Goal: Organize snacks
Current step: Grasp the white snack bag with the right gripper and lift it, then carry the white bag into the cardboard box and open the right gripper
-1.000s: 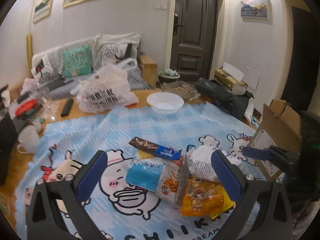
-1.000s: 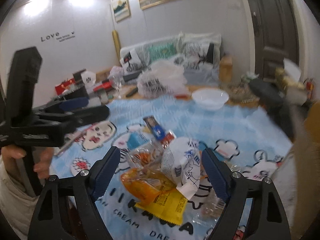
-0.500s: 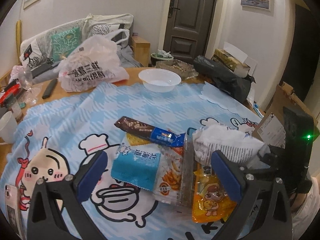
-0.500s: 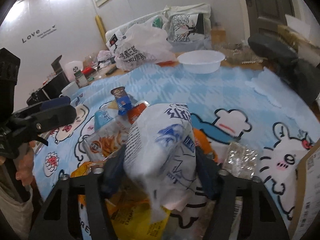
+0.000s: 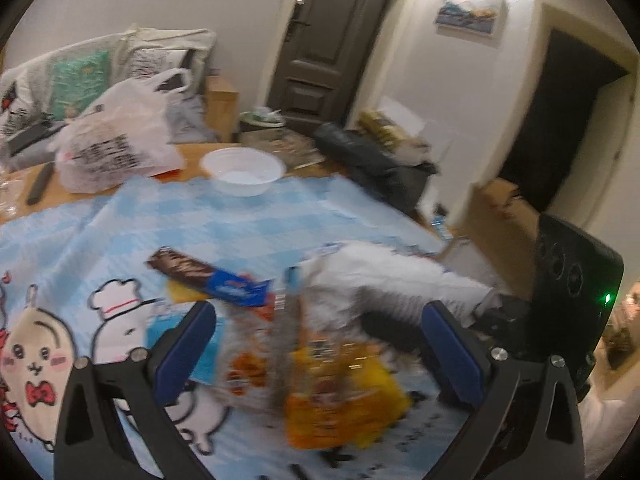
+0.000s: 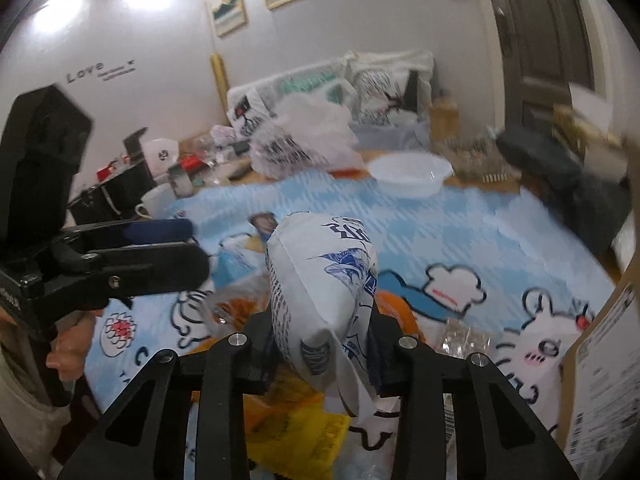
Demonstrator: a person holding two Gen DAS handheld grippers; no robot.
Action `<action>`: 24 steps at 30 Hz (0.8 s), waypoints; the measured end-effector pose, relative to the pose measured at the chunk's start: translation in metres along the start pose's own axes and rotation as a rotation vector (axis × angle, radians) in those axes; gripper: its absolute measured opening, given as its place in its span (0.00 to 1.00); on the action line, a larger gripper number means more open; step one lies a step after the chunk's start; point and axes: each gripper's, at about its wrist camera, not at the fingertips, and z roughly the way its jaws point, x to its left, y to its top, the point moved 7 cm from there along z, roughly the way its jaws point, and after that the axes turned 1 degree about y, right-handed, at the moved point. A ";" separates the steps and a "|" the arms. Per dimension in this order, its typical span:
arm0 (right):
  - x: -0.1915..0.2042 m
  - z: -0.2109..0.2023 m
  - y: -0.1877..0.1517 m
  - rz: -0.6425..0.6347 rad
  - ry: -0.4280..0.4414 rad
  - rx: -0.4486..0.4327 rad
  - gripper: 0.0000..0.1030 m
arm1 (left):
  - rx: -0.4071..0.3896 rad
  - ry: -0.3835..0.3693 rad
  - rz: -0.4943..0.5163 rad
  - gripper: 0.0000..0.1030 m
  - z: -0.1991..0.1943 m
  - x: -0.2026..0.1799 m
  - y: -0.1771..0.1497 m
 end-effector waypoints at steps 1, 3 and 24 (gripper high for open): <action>0.005 -0.005 0.003 -0.006 0.017 -0.011 0.29 | 0.000 -0.030 -0.009 0.99 -0.002 -0.006 0.002; 0.015 -0.015 0.007 -0.023 0.046 -0.033 0.29 | -0.006 -0.092 -0.027 0.99 -0.007 -0.017 0.007; 0.006 -0.174 0.051 -0.001 -0.036 -0.281 0.27 | -0.037 -0.201 0.161 0.71 -0.034 -0.195 0.081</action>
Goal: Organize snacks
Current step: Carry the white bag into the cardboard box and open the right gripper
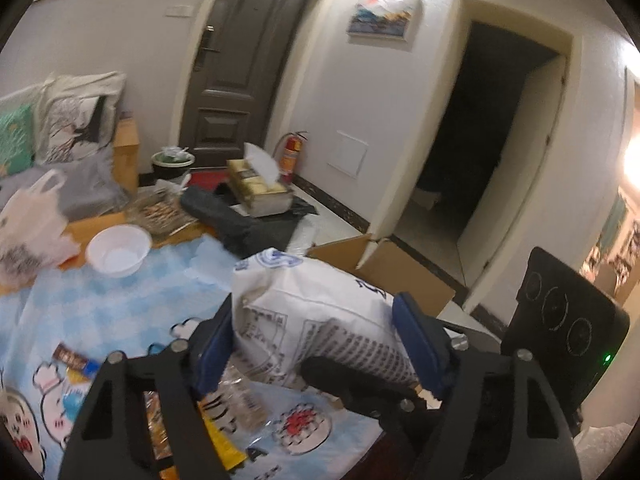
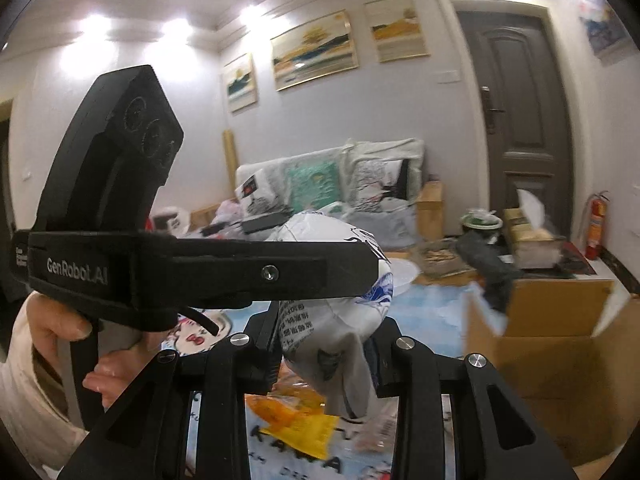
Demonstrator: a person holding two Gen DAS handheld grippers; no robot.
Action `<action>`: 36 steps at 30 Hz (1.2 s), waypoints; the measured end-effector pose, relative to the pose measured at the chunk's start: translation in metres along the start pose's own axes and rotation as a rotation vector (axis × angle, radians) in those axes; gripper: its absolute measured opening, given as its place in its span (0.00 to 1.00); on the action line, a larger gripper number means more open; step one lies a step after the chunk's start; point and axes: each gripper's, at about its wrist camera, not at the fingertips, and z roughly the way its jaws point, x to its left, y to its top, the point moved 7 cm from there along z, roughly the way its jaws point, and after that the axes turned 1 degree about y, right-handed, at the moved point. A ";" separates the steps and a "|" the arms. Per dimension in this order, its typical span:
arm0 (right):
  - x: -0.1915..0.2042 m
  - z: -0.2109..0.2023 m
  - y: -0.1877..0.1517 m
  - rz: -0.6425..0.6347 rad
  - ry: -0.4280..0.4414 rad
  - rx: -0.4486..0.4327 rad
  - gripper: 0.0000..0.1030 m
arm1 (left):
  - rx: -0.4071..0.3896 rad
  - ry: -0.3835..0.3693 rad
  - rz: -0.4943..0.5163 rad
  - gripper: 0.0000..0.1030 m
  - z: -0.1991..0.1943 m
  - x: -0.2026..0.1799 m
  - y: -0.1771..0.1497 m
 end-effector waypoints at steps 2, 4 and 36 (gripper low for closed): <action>-0.019 -0.012 0.005 0.024 -0.023 0.005 0.27 | 0.028 -0.002 0.032 0.71 0.019 -0.019 0.009; -0.042 -0.024 0.008 0.057 -0.049 0.014 0.27 | 0.069 -0.007 0.059 0.71 0.042 -0.036 0.015; -0.112 -0.029 -0.024 0.095 -0.167 0.241 0.41 | 0.231 0.241 0.116 0.80 0.057 0.015 0.017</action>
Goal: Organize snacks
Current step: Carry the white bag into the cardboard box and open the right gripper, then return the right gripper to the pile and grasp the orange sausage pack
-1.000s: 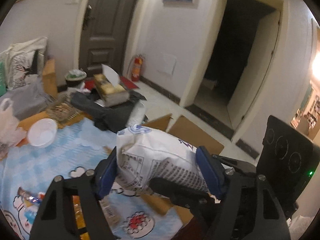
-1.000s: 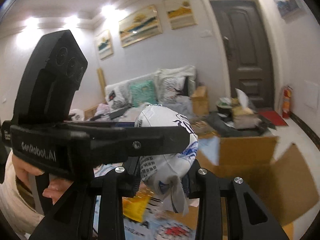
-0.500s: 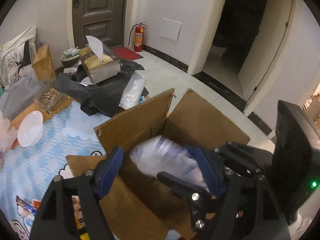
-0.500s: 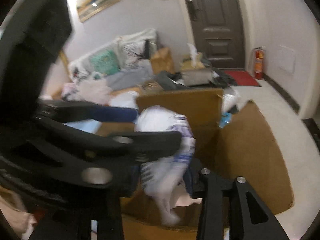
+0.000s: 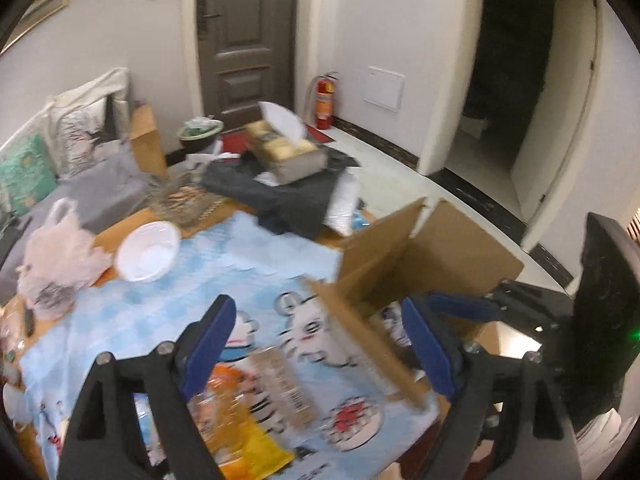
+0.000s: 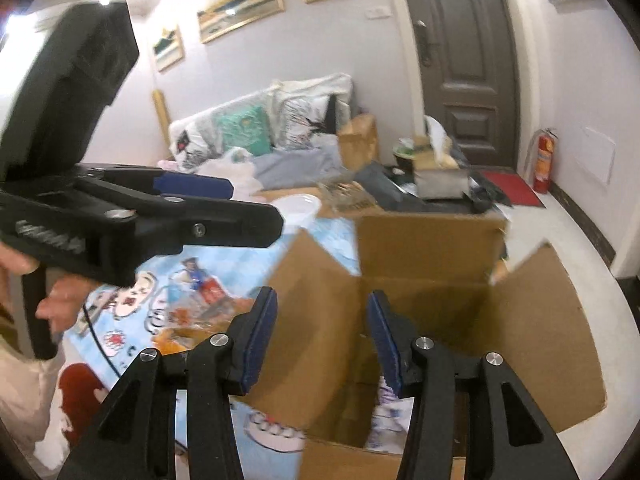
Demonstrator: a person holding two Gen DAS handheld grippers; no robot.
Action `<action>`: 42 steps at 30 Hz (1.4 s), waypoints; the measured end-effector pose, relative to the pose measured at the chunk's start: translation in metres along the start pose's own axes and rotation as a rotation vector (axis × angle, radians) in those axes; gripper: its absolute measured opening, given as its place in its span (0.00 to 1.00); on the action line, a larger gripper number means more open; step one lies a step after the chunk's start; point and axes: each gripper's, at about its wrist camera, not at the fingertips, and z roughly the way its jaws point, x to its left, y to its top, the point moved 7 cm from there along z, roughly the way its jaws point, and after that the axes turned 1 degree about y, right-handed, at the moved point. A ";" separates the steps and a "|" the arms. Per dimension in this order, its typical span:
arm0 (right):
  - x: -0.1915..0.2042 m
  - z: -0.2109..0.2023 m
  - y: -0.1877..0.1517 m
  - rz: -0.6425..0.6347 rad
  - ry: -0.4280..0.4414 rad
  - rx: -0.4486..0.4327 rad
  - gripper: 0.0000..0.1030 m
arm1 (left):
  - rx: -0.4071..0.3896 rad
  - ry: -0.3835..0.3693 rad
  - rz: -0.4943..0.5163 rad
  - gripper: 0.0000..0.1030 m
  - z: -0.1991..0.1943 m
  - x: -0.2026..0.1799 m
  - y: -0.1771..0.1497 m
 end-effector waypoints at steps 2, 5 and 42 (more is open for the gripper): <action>0.020 0.000 0.006 -0.023 0.036 -0.018 0.41 | -0.015 0.048 -0.023 0.80 -0.016 0.025 -0.011; 0.050 0.004 0.009 -0.060 0.093 -0.024 0.41 | -0.027 0.094 -0.070 0.80 -0.034 0.060 -0.033; 0.151 0.237 -0.076 0.071 -0.167 0.376 0.88 | -0.102 0.184 -0.310 0.93 -0.036 0.232 -0.208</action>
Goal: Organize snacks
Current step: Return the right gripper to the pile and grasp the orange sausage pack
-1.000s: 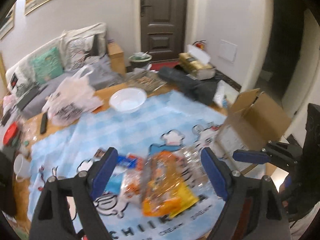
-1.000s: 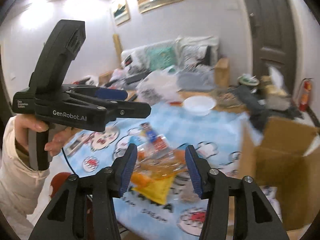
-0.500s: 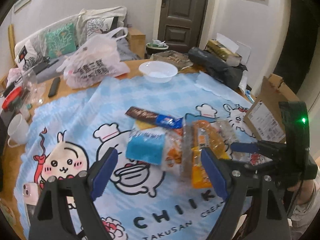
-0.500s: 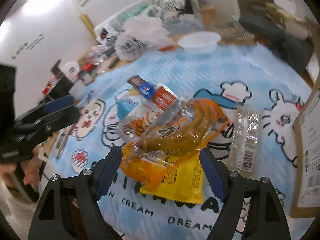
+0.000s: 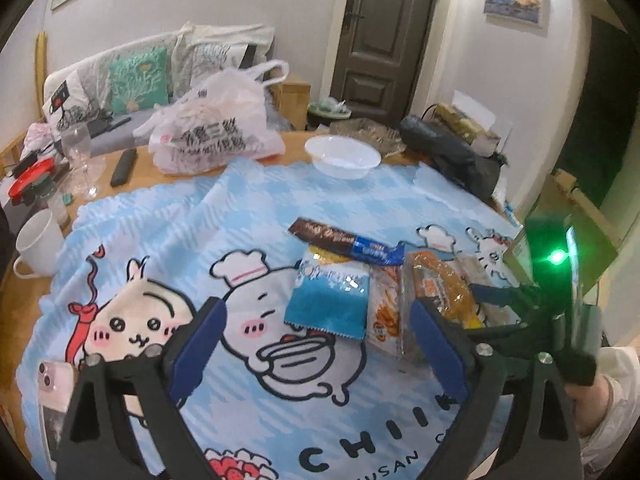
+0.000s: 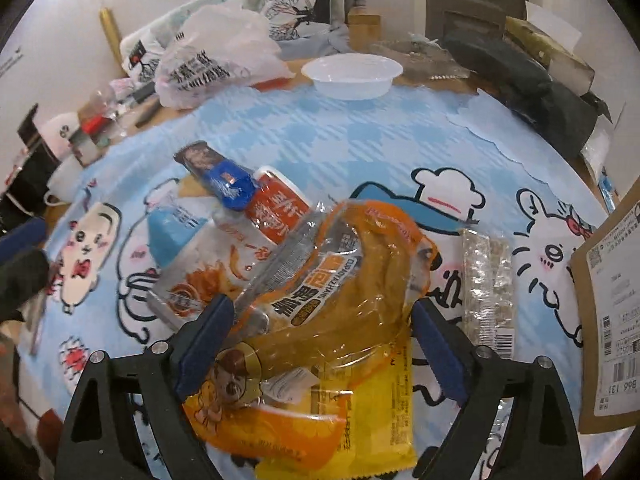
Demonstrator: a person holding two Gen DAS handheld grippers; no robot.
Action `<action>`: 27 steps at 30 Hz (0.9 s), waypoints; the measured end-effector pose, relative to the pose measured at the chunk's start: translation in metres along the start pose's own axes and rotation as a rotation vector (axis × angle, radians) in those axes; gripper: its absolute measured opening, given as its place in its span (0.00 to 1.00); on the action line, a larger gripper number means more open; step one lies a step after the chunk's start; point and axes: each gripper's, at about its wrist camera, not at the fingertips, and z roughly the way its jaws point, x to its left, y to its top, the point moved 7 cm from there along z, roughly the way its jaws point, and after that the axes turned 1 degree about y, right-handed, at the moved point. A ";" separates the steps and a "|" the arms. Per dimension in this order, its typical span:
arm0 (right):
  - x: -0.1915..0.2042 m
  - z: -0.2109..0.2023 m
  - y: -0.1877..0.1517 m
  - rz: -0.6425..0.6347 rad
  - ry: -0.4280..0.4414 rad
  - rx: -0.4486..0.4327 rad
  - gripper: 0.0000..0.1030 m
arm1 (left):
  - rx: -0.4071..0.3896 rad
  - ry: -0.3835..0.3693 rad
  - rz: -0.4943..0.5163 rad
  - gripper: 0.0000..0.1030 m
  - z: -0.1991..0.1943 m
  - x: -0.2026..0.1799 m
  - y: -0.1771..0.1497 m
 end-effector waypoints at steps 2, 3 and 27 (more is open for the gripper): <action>0.001 -0.001 -0.001 -0.035 -0.027 -0.020 0.86 | -0.030 -0.013 0.011 0.98 -0.005 -0.002 0.002; 0.001 -0.002 -0.002 -0.050 -0.031 -0.027 0.85 | -0.034 -0.017 0.012 0.98 -0.005 -0.003 0.002; -0.009 -0.037 -0.015 -0.249 0.091 -0.027 0.66 | -0.002 -0.106 0.016 0.99 -0.004 -0.022 -0.001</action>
